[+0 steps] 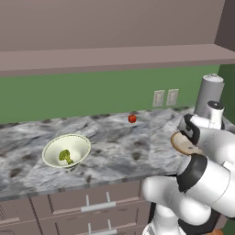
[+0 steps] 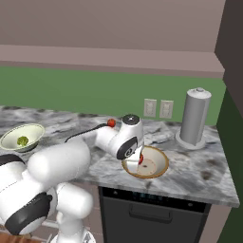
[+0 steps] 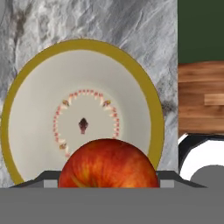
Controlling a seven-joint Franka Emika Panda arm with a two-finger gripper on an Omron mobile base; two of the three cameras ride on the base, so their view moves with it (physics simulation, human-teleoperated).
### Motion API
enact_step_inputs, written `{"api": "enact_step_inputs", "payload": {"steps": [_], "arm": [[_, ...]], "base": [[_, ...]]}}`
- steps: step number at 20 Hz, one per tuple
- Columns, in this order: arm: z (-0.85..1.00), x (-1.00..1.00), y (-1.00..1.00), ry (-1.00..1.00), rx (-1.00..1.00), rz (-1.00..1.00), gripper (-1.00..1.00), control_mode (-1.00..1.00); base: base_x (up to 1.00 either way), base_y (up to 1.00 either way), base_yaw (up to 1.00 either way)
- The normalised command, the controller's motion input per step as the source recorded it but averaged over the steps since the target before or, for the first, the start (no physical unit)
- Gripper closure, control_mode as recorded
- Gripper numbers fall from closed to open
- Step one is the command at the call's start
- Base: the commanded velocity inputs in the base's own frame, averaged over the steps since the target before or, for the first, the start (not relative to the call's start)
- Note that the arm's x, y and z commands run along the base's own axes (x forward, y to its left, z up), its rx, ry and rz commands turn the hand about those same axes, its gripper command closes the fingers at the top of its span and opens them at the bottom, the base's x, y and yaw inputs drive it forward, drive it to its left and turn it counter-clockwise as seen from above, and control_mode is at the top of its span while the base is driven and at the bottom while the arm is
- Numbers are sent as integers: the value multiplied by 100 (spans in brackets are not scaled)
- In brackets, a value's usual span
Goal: Pick both bowls and place them on the counter. Then place the apple in one bowl and place the broccoli in the other bowl.
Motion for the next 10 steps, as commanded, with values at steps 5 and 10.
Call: {"api": "enact_step_inputs", "payload": {"steps": [5,10], "arm": [[-25,4,-5,9,0,0,100,-100],[-25,9,-3,6,0,0,100,-100]], "base": [[0,0,0],[0,0,0]]}}
